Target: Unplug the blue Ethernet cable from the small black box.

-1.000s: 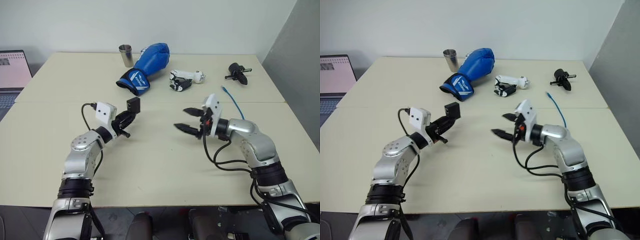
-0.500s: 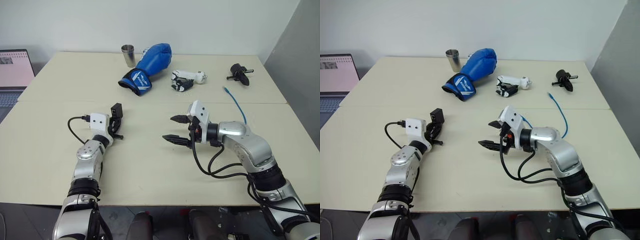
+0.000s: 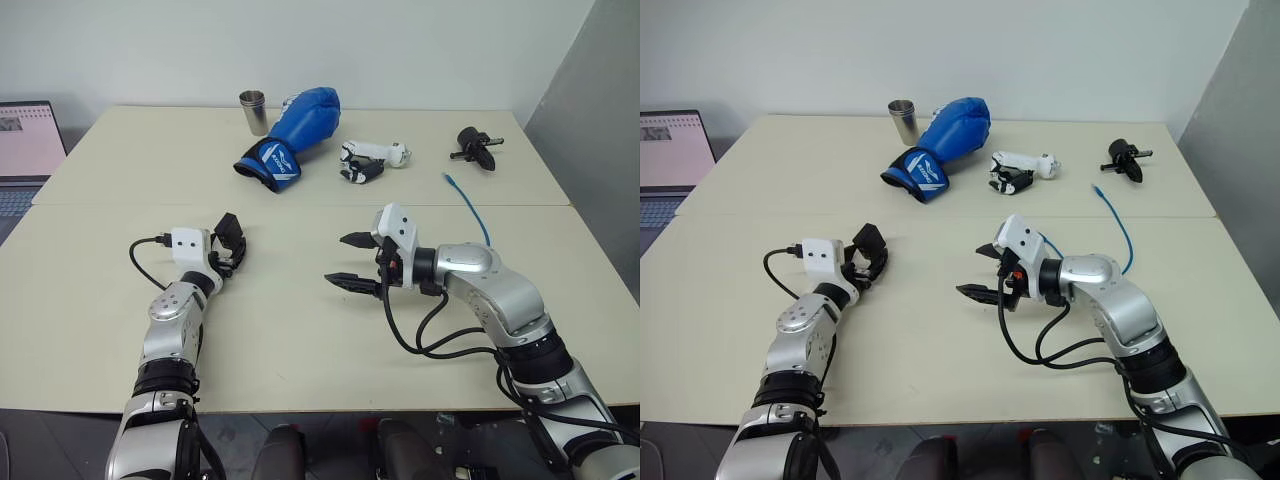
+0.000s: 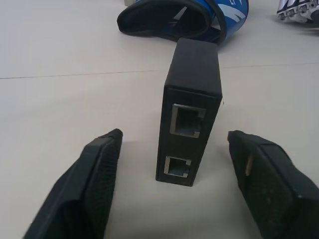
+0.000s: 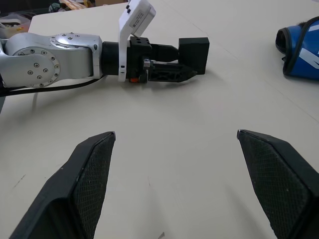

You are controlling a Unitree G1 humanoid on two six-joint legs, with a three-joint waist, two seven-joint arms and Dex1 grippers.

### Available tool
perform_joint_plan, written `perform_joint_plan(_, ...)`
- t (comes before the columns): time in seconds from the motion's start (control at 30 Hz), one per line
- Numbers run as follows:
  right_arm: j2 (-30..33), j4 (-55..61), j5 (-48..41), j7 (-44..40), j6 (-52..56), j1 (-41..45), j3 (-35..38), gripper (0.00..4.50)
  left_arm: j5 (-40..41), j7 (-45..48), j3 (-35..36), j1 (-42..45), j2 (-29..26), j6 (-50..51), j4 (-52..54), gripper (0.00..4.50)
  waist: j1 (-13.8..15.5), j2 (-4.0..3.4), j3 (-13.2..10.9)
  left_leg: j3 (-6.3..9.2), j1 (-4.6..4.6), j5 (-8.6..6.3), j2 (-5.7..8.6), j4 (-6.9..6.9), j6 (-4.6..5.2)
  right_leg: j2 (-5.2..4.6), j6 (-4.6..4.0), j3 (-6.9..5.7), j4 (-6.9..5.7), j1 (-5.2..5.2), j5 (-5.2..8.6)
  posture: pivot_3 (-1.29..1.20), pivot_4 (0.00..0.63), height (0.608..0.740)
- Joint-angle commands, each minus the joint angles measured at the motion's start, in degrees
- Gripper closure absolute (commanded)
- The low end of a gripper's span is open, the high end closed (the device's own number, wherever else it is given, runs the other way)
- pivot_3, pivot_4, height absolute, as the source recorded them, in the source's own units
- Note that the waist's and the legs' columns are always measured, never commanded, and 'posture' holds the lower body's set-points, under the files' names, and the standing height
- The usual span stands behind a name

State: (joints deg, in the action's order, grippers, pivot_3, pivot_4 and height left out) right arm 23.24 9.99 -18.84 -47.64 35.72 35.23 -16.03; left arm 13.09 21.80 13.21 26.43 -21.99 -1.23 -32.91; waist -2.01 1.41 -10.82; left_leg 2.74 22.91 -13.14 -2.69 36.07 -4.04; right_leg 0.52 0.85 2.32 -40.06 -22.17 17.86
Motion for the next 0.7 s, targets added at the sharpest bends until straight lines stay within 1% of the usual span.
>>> perform_joint_plan(0.03,0.2,2.4,0.2,-0.6,-0.5,0.4,-0.3,0.35,-0.4,0.1,0.1,-4.5,-0.9,1.6,4.7,0.37,-0.1,0.0,0.0,0.0,0.0,0.0,0.0,0.0,0.0,0.0,0.0,0.01,0.01,0.0,0.0,0.0,0.15,0.74)
perform_joint_plan(0.1,0.6,3.0,0.1,-0.6,0.1,-0.1,-0.1,0.35,-0.4,1.7,-0.4,-7.1,-1.8,2.3,8.9,0.37,-0.3,0.0,0.0,-0.03,0.0,0.0,-0.01,-0.01,0.0,0.0,0.0,0.05,0.02,-0.01,0.0,0.0,0.15,0.74)
perform_joint_plan(0.17,0.9,4.4,-0.9,0.0,1.6,-1.2,0.7,0.35,1.2,3.9,0.2,-9.6,-3.2,4.7,13.5,0.37,-0.3,0.0,0.0,-0.04,0.01,0.0,-0.02,-0.02,-0.01,-0.01,0.0,0.05,0.04,-0.01,0.0,0.0,0.15,0.74)
perform_joint_plan(0.27,2.6,7.6,-2.9,0.3,4.2,-3.8,3.0,0.35,4.6,10.4,0.7,-13.3,-7.4,9.5,21.2,0.37,-0.3,0.02,0.0,0.01,0.05,0.0,-0.04,-0.03,-0.01,-0.01,-0.01,0.04,0.06,-0.02,0.0,0.0,0.15,0.74)
perform_joint_plan(0.33,5.3,9.9,-3.3,-0.5,3.8,-6.4,5.1,0.35,7.3,16.9,0.8,-16.4,-12.6,14.5,27.0,0.37,-0.1,0.02,0.0,0.04,0.07,0.0,-0.04,-0.04,-0.01,-0.01,-0.01,0.04,0.07,-0.02,0.01,0.0,0.15,0.74)
perform_joint_plan(0.37,6.9,10.6,-3.1,-0.8,2.4,-7.7,6.9,0.35,8.7,21.0,1.2,-18.2,-16.6,17.1,30.1,0.37,-0.1,0.08,0.0,0.03,0.08,0.0,-0.02,-0.03,-0.01,-0.02,-0.01,0.02,0.05,-0.03,0.01,0.0,0.15,0.74)
perform_joint_plan(0.43,9.2,10.7,-3.9,-1.4,0.9,-9.2,10.2,0.35,10.4,25.8,2.6,-20.2,-22.1,19.5,33.8,0.37,-0.1,0.14,-0.1,0.12,0.12,0.0,-0.07,-0.05,-0.01,-0.01,-0.01,0.04,0.12,-0.03,0.02,0.0,0.15,0.74)
perform_joint_plan(0.57,14.5,9.5,-6.1,-6.5,-2.7,-10.6,15.8,0.35,12.1,29.6,4.7,-18.0,-28.9,22.9,33.9,0.37,0.3,0.07,-0.1,0.08,0.06,0.0,-0.02,-0.06,-0.01,-0.02,0.07,-0.01,0.1,-0.02,0.07,0.0,0.15,0.74)
perform_joint_plan(0.6,16.3,9.1,-7.3,-8.7,-2.6,-10.5,16.8,0.35,12.5,30.9,5.0,-17.2,-30.3,23.2,33.7,0.37,0.3,0.07,-0.1,0.09,0.07,0.0,-0.01,-0.06,0.0,-0.02,0.26,-0.02,0.11,-0.01,0.18,0.0,0.15,0.74)
perform_joint_plan(0.7,20.3,8.0,-11.2,-13.3,-0.8,-9.5,19.4,0.35,14.0,34.1,5.5,-15.3,-32.9,24.6,33.2,0.37,0.2,0.06,-0.1,0.02,0.05,-0.01,-0.02,-0.06,0.0,-0.01,0.29,-0.01,0.12,-0.01,0.19,0.0,0.15,0.74)
